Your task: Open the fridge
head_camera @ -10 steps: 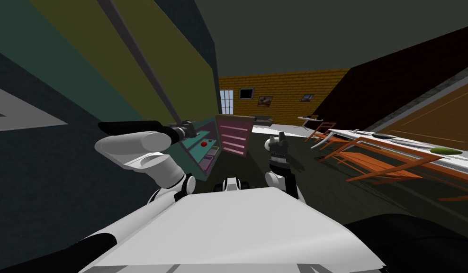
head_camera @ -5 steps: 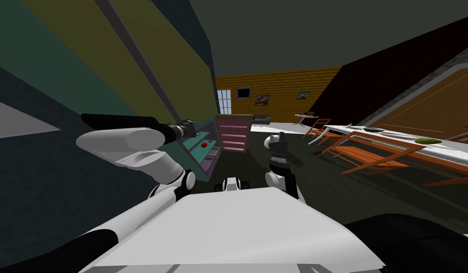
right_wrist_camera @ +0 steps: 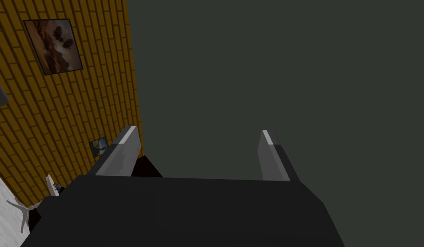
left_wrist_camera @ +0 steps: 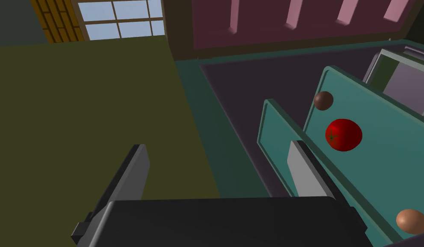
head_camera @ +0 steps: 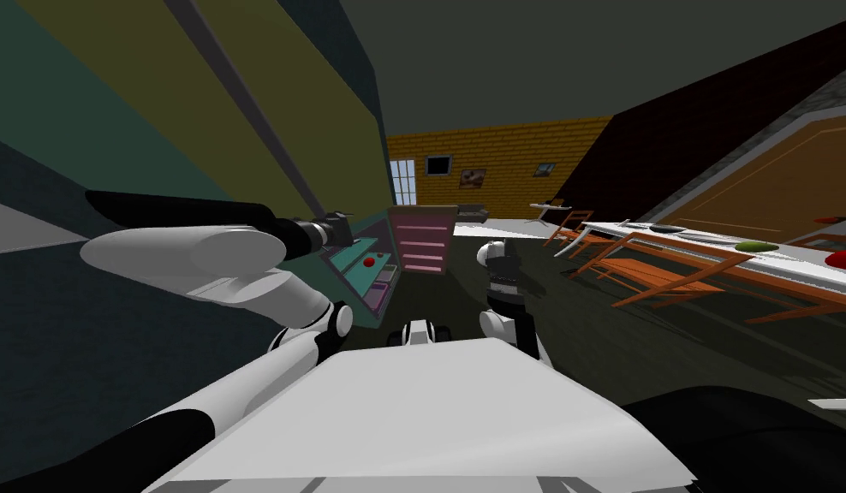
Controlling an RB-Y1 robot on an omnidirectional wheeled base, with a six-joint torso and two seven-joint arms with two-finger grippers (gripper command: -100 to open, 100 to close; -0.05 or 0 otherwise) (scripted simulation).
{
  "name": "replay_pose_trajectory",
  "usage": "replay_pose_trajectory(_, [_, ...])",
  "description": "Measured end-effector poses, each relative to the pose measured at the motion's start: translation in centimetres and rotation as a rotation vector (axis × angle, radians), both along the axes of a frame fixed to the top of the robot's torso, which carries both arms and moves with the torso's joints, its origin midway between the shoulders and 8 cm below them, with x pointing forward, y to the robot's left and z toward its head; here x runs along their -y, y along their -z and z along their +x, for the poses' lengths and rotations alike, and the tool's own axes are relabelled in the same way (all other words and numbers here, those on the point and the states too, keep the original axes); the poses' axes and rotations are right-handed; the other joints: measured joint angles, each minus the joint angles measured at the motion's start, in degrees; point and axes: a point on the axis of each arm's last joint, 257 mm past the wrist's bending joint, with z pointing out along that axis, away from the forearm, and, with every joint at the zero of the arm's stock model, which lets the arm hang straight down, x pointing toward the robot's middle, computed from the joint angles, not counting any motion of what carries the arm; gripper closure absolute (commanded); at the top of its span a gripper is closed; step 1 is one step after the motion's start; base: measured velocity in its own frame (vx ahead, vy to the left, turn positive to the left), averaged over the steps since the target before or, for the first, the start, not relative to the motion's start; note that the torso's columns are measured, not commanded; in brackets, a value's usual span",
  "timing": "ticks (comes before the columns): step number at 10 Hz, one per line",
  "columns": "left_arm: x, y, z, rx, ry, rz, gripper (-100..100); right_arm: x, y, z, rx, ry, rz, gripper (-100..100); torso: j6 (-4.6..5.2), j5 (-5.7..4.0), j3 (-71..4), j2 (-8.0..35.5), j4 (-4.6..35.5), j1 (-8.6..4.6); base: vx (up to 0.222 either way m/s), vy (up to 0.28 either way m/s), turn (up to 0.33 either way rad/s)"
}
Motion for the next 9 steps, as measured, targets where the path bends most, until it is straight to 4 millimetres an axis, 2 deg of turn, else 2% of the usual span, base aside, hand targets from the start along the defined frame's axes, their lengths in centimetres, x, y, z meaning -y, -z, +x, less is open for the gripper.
replay_pose_trajectory(5, [0.7, -1.7, -2.0, 0.051, 0.009, 0.038, -100, 0.0, 0.0, 0.0, 0.000, 0.000, 0.000, 0, -0.15, 0.05, 0.3, 0.5, 0.3, 0.21, 0.000, 0.020, -0.025])
replay_pose_trajectory(9, [1.3, -2.2, -2.8, 0.046, 0.027, 0.071, -100, 0.0, 0.0, 0.0, 0.000, 0.000, 0.000, 0, 0.92, -0.43, -0.1, -0.4, -0.7, -1.79, 0.094, -0.079, -0.027])
